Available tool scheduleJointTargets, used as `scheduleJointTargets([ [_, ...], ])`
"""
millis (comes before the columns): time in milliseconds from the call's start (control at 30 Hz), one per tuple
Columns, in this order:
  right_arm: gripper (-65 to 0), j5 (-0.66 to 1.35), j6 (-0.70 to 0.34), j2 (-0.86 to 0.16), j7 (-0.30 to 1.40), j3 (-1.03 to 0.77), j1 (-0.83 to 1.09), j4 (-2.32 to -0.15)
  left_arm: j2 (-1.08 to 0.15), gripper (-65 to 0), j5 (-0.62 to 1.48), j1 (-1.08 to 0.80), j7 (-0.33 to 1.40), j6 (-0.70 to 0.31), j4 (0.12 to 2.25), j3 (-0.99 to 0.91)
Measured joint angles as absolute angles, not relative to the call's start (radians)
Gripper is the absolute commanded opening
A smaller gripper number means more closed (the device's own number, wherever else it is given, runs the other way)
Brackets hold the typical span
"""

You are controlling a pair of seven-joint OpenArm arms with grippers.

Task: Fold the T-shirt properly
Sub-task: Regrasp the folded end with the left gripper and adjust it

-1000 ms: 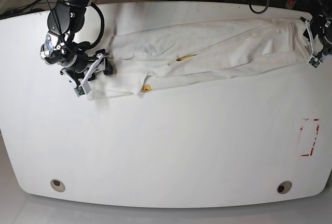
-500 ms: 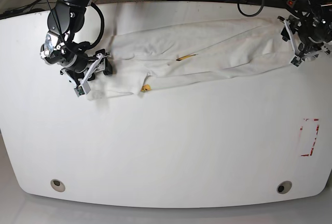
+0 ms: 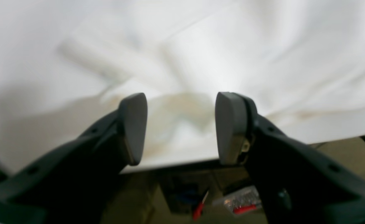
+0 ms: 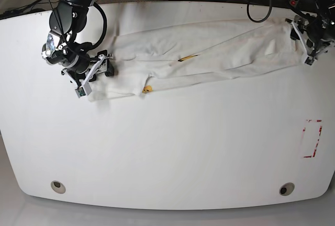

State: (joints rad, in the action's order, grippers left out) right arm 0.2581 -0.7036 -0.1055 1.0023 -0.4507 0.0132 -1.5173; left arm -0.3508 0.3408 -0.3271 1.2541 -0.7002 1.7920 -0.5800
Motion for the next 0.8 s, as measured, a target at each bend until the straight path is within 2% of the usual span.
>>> scheduleJointTargets([
  [400, -25.8, 0.257, -0.703, -0.105, 1.002, -0.450, 0.013, -1.517, -0.347, -31.9, 0.350, -0.263, 1.272, -0.700, 1.679, -0.588],
  [800, -25.8, 0.259, -0.704, -0.105, 1.002, -0.450, 0.014, -1.517, -0.353, -31.9, 0.511, -0.246, 1.264, -0.699, 1.606, -0.549],
])
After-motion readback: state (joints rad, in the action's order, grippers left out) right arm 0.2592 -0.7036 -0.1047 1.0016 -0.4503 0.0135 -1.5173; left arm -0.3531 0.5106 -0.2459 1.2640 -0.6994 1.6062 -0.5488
